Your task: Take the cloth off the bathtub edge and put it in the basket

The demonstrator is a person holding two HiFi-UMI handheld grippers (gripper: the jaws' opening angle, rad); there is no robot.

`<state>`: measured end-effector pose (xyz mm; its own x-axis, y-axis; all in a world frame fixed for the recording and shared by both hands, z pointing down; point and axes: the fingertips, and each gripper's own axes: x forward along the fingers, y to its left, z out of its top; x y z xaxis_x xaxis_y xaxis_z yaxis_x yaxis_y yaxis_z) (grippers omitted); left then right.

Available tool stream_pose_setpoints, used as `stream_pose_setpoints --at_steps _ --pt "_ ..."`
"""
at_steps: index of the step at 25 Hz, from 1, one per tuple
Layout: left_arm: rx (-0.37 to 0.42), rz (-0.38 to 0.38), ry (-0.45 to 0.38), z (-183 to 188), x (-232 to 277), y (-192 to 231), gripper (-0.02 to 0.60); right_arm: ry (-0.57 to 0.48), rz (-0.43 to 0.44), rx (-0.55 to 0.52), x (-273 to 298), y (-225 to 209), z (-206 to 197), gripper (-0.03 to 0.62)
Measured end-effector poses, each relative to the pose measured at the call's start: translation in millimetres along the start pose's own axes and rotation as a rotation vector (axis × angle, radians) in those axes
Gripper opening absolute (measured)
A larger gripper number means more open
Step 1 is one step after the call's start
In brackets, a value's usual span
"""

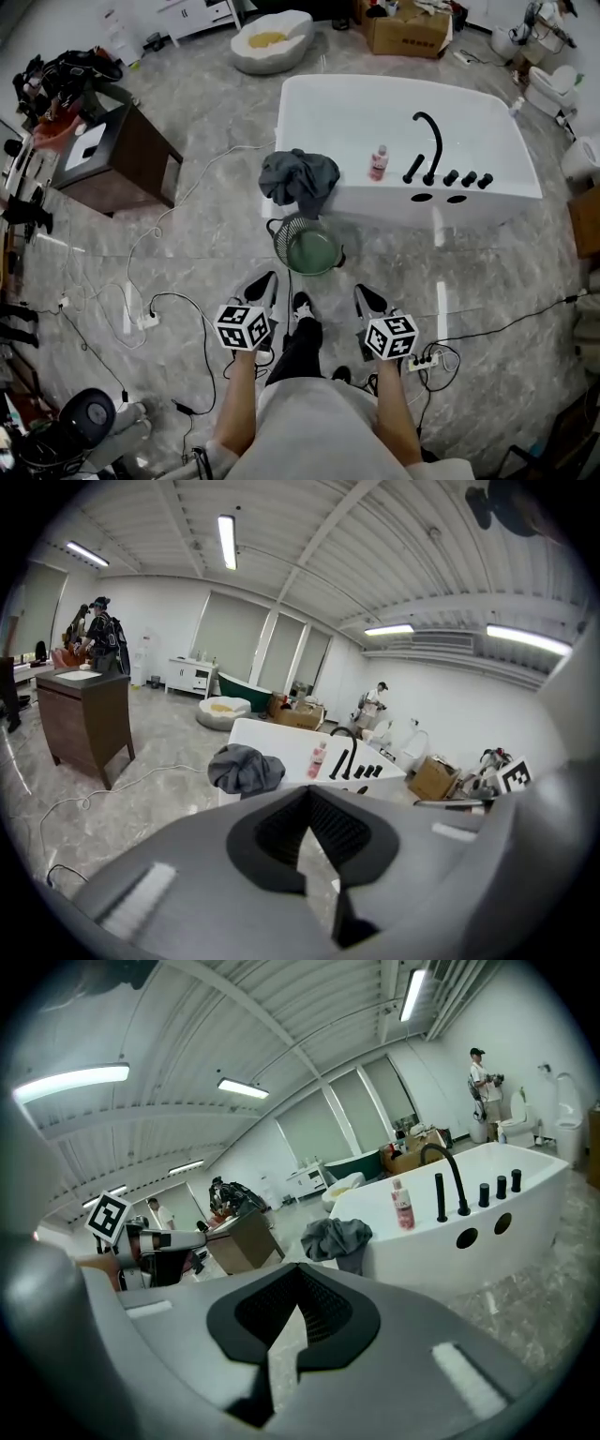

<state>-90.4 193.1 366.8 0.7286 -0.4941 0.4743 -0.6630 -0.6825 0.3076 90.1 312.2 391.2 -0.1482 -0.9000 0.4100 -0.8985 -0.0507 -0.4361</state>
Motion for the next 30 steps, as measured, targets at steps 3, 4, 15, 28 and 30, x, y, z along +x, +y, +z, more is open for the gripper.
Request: stream_pose_setpoints --at_steps 3,4,15,28,30 --pt "-0.011 -0.006 0.024 13.0 26.7 29.4 0.055 0.03 -0.007 0.005 44.7 -4.0 14.9 0.001" --pt "-0.017 -0.006 0.03 17.7 36.4 40.3 0.055 0.042 -0.008 -0.002 61.0 -4.2 20.6 0.0" --pt "-0.081 -0.035 0.038 76.1 133.3 131.3 0.055 0.131 -0.008 -0.088 220.3 2.5 86.3 0.001" --pt "-0.134 -0.059 0.007 45.1 244.4 208.4 0.055 0.118 -0.11 0.043 346.9 -49.3 74.5 0.002" --pt "-0.138 -0.037 -0.005 41.0 256.4 211.3 0.056 0.145 -0.094 0.028 358.3 -56.0 68.8 0.002"
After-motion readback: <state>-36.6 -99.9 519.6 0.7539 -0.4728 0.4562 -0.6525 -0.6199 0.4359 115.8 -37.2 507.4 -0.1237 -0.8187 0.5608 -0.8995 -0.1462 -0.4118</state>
